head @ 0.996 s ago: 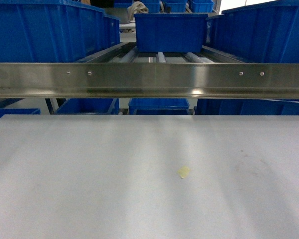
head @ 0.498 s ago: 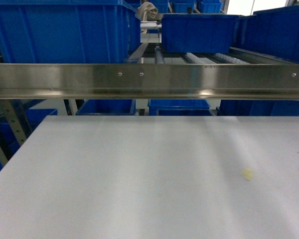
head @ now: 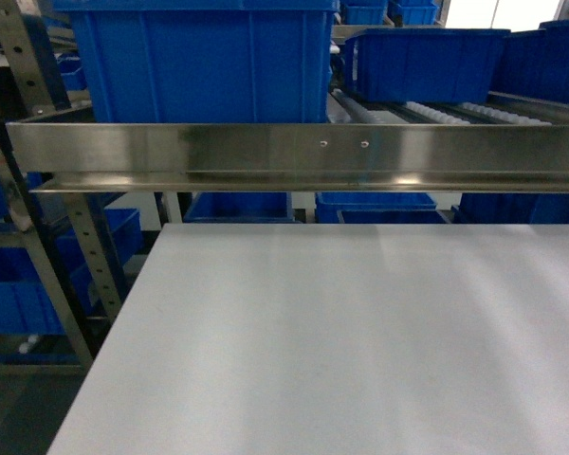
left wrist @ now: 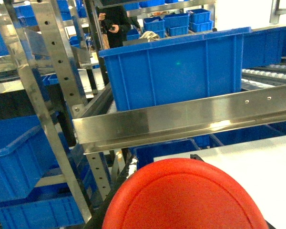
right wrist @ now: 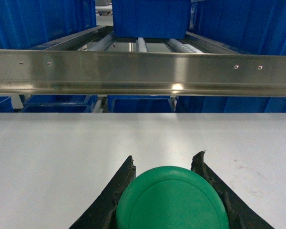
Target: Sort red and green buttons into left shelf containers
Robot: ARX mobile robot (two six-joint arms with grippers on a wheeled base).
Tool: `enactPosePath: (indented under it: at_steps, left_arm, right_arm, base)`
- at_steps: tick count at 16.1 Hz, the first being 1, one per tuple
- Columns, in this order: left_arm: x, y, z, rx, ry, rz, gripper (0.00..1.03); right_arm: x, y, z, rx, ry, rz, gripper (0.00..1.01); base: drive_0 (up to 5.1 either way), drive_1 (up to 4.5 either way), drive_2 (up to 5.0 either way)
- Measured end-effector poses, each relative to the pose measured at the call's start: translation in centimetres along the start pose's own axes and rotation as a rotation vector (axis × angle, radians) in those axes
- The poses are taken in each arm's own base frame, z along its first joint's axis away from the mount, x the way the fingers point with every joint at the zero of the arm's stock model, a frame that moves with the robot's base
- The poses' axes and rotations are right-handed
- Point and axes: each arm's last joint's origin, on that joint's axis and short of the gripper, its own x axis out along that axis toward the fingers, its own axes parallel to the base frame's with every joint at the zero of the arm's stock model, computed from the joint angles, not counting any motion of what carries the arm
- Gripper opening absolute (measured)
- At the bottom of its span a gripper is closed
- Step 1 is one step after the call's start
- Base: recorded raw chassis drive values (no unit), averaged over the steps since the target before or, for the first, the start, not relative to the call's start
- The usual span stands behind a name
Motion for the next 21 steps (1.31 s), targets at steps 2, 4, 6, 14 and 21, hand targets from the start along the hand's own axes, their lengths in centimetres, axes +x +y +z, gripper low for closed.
enactPosePath:
  at_steps: [2, 4, 6, 14, 21]
  left_arm:
    - [0.0, 0.0, 0.0, 0.0, 0.0, 0.0, 0.25]
    - [0.0, 0.0, 0.0, 0.0, 0.0, 0.0, 0.25]
    - [0.0, 0.0, 0.01, 0.0, -0.001, 0.0, 0.25]
    - [0.01, 0.0, -0.01, 0.0, 0.0, 0.0, 0.25]
    - [0.0, 0.0, -0.01, 0.0, 0.002, 0.0, 0.25]
  right_arm:
    - [0.0, 0.0, 0.04, -0.001, -0.005, 0.0, 0.31]
    - [-0.02, 0.0, 0.03, -0.001, -0.004, 0.0, 0.31]
    - [-0.02, 0.0, -0.02, 0.0, 0.0, 0.0, 0.31]
    - [-0.03, 0.0, 0.0, 0.0, -0.002, 0.0, 0.31]
    - [-0.03, 0.01, -0.03, 0.0, 0.001, 0.0, 0.31]
  base:
    - [-5.0, 2.43, 2.4]
    - [-5.0, 2.43, 2.4]
    - [-5.0, 2.43, 2.4]
    - [-5.0, 2.43, 2.4]
    - [-5.0, 2.43, 2.4]
